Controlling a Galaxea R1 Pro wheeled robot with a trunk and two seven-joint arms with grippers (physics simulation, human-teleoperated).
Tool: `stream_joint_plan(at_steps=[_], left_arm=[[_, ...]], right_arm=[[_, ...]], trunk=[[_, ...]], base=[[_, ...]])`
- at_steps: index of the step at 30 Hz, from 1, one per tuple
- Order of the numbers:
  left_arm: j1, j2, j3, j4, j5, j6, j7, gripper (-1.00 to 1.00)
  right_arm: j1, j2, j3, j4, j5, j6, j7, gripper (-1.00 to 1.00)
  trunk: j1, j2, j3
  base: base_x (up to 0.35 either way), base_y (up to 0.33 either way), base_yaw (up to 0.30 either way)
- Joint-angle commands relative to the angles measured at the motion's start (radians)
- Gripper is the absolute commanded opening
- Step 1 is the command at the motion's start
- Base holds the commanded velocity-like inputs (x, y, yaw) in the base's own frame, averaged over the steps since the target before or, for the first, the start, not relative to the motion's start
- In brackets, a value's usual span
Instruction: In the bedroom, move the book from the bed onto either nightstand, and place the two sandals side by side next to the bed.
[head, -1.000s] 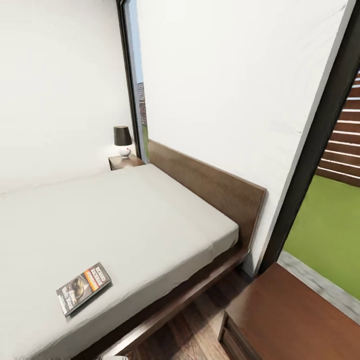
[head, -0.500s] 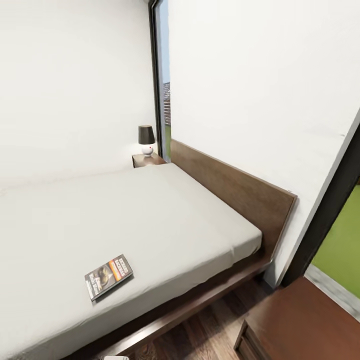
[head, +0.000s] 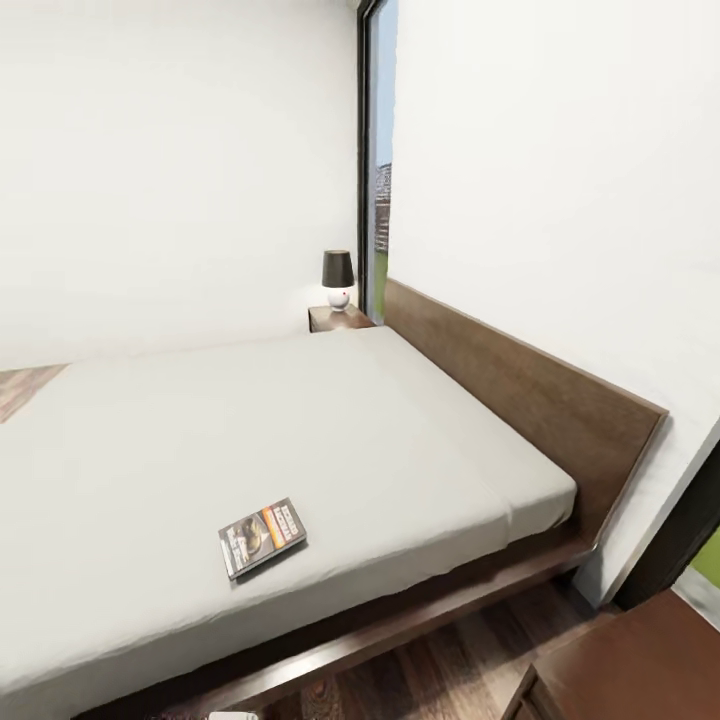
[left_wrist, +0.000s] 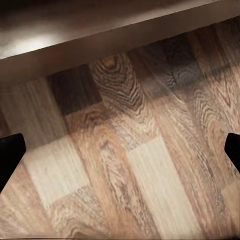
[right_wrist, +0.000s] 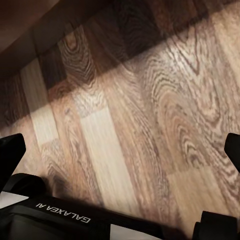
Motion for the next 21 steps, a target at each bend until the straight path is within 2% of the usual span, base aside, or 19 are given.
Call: stream_joint_plan(at_steps=[1, 21], left_arm=[[-0.001, 0.0, 0.001, 0.001, 0.007, -0.001, -0.005, 1.0], [-0.001, 0.0, 0.0, 0.002, 0.007, -0.001, -0.005, 1.0]], right_arm=[[0.0, 0.0, -0.008, 0.0, 0.0, 0.003, 0.005, 1.0], [0.0, 0.0, -0.008, 0.0, 0.0, 0.003, 0.005, 1.0]], trunk=[[0.0, 0.0, -0.001], [0.0, 0.0, -0.001]], base=[[0.0, 0.0, 0.286], [0.014, 0.0, 0.286]])
